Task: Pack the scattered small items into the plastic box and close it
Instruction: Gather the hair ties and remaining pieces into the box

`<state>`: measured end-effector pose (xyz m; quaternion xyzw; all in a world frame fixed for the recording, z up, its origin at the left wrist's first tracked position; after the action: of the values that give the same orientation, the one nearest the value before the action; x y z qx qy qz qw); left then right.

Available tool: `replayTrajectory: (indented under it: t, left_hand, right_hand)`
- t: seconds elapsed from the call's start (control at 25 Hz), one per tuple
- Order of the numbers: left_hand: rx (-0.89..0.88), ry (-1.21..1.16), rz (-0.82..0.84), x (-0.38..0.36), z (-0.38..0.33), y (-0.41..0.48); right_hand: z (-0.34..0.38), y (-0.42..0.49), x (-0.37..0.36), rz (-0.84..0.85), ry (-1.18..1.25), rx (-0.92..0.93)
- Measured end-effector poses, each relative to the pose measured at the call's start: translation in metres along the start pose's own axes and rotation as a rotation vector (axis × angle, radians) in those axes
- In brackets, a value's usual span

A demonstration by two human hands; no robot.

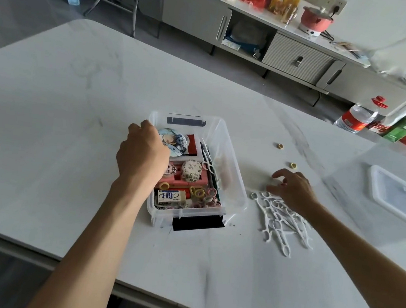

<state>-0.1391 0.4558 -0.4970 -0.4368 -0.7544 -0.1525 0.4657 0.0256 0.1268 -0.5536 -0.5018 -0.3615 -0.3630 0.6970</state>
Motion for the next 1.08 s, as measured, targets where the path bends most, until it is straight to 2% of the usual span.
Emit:
replayTrajectory:
  t: [0.12, 0.32, 0.44, 0.6, 0.72, 0.88, 0.96, 1.08]
  left_hand:
    - [0.0, -0.002, 0.003, 0.0, 0.0, 0.0]
    - [0.003, 0.0, 0.004, 0.001, 0.0, 0.001]
    - [-0.001, 0.0, 0.009, 0.001, -0.001, 0.001]
    - [0.007, -0.005, 0.025, 0.0, 0.0, 0.002]
    - [0.006, -0.005, 0.028, 0.0, 0.0, 0.001]
    - [-0.005, -0.007, 0.022, 0.001, 0.0, 0.0]
    - [-0.008, -0.01, 0.028, 0.001, 0.0, 0.0]
    - [-0.01, -0.012, 0.039, 0.001, 0.001, 0.002]
  right_hand:
    - [0.013, 0.006, 0.001, -0.097, 0.062, 0.06]
    - [0.033, 0.009, 0.009, -0.087, 0.016, 0.123]
    - [0.045, -0.006, 0.027, -0.139, 0.203, 0.192]
    - [0.098, -0.05, 0.056, -0.126, 0.435, 0.475]
    - [0.163, -0.095, 0.04, 0.059, 0.177, 0.706]
    - [0.2, -0.115, -0.02, 0.364, -0.289, 0.725]
    - [0.203, -0.108, -0.016, 0.298, -0.239, 0.745]
    - [0.192, -0.087, 0.028, -0.073, -0.03, 0.76]
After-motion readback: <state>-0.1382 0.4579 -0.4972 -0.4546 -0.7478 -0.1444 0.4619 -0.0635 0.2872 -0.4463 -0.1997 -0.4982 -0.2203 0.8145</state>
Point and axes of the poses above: each hand's wrist, its own y-axis towards the middle knuckle, its own x-axis out of the back of the hand, z = x × y, the point moved 7 cm from there along y, towards the middle knuckle, and after that the axes turned 15 degrees about z, right-handed, at the moved point
